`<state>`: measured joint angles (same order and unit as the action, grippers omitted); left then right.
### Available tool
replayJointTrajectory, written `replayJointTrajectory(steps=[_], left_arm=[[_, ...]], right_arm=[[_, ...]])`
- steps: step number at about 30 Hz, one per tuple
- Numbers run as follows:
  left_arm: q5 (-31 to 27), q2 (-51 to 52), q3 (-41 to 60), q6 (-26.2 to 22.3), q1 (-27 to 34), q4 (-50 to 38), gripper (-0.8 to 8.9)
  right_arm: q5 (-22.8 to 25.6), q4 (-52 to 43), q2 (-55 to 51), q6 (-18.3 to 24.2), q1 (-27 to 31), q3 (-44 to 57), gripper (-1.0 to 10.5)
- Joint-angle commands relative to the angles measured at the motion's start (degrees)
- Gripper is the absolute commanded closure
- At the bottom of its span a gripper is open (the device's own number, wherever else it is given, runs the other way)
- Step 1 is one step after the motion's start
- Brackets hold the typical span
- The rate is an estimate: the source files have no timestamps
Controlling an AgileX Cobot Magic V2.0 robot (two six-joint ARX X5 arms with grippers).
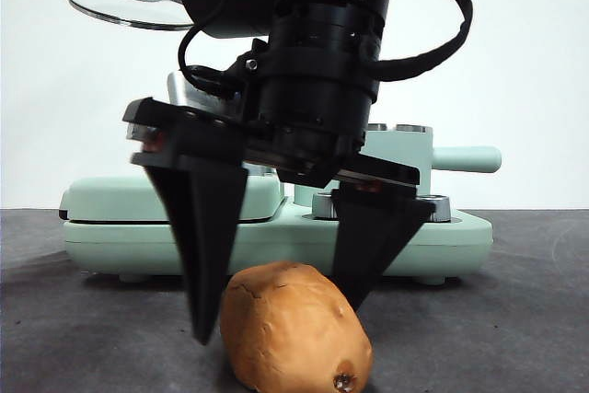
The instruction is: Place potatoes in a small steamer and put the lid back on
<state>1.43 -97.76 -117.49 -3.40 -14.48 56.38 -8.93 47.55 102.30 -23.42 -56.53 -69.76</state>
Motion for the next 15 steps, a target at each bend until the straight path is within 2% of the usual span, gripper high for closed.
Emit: replayJointTrajectory(steps=[1,4,11,15], left_arm=[[0.11,-0.22,-2.12,0.07,-0.11,-1.7,8.0],[0.13,-0.22,-2.12,0.09,-0.11,-1.7,8.0],[2.03,-0.22,-2.12,0.22,-0.11,-1.64,8.0],[2.03,-0.22,-2.12,0.2,-0.09,-1.55,8.0]], right_arm=[[0.17,-0.07,1.2,0.33,-0.72,-1.07,6.9],[0.22,1.09,1.2,0.26,-0.66,-1.07,7.6],[-0.26,2.86,1.03,-0.46,-0.42,-2.23,7.6],[-0.02,7.89,0.96,-0.26,0.96,-7.41,7.6]])
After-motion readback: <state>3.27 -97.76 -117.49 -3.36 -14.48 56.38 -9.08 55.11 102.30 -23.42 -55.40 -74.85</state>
